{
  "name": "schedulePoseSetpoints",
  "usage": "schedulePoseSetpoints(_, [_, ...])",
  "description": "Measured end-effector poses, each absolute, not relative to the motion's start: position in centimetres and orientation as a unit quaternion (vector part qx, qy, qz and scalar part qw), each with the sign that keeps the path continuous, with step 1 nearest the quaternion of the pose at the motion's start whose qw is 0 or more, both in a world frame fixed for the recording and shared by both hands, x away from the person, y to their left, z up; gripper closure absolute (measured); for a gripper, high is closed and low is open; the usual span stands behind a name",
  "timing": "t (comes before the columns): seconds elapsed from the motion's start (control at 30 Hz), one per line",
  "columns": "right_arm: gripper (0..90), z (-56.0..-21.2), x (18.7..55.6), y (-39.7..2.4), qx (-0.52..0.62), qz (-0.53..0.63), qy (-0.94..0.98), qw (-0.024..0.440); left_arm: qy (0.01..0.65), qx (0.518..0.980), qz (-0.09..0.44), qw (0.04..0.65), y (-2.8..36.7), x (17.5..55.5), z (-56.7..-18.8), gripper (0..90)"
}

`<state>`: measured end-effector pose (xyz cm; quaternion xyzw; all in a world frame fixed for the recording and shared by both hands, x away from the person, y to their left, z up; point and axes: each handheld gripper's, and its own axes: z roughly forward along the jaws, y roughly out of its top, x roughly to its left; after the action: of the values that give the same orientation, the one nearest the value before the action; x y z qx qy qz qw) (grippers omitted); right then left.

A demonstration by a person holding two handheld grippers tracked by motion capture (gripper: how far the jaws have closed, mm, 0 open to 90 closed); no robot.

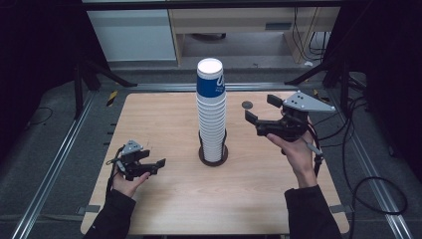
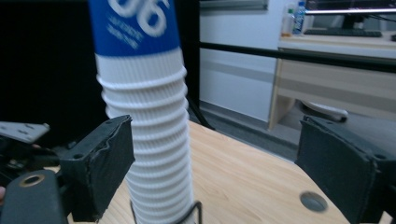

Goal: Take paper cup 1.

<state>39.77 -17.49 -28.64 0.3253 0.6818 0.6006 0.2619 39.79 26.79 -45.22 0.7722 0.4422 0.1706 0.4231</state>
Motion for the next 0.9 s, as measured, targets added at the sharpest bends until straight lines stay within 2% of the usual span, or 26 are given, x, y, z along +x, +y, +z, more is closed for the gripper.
schedulePoseSetpoints(0.9, [8.6,-24.7,42.0,-11.5,0.279,0.637,0.681,0.23,0.438,0.775,0.172,0.422,26.5,39.8,-45.2,20.1])
